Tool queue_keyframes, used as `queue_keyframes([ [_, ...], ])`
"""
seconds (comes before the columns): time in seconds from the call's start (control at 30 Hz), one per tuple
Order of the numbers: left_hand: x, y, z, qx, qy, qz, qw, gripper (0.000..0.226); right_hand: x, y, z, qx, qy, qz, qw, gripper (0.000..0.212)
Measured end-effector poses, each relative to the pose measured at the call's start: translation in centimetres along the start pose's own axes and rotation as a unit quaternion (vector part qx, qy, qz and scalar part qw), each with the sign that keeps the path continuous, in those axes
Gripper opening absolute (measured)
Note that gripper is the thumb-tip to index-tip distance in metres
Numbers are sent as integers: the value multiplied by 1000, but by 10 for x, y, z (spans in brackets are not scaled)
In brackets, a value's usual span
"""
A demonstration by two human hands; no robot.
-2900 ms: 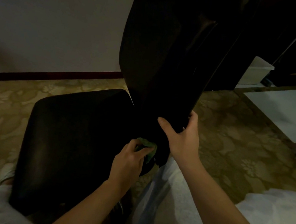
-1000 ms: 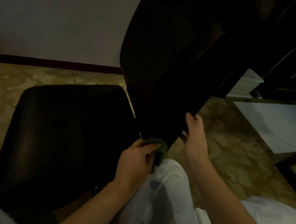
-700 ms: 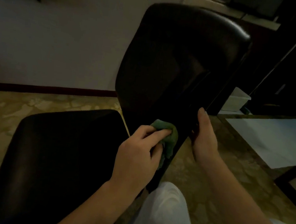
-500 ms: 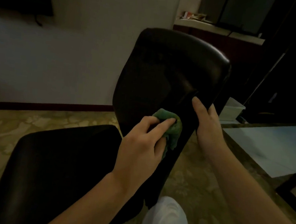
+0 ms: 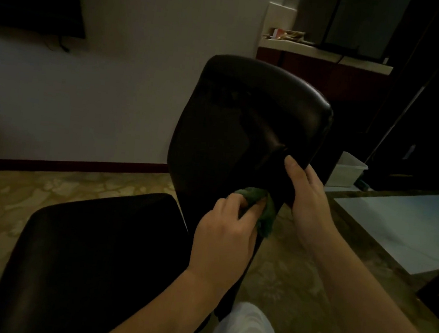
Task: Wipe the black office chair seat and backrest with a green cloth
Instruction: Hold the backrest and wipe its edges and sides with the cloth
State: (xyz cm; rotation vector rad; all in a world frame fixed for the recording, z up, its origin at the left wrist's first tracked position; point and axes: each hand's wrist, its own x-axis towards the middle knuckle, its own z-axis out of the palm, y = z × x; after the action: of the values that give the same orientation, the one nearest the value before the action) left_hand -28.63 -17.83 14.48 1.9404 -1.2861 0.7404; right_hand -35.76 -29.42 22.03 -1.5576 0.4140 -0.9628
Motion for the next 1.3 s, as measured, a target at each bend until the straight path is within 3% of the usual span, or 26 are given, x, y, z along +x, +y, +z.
queue_keyframes([
  [0.23,-23,-14,4,31,-32,26,999,33,-8,8,1,0,-1,6,1000,49],
  [0.4,2,-4,-19,-20,26,16,999,38,-16,16,1,24,-3,23,999,37],
  [0.5,20,3,-21,-25,38,19,999,37,-18,20,1,33,-5,29,999,42],
  [0.8,-13,-9,2,-15,-15,-7,1000,30,-18,25,5,10,20,27,999,30],
  [1.03,-63,-36,20,64,-76,36,994,35,-23,30,3,-27,6,31,999,28],
  [1.3,-24,-19,-4,-10,1,5,1000,35,-27,33,0,-68,11,23,997,32],
])
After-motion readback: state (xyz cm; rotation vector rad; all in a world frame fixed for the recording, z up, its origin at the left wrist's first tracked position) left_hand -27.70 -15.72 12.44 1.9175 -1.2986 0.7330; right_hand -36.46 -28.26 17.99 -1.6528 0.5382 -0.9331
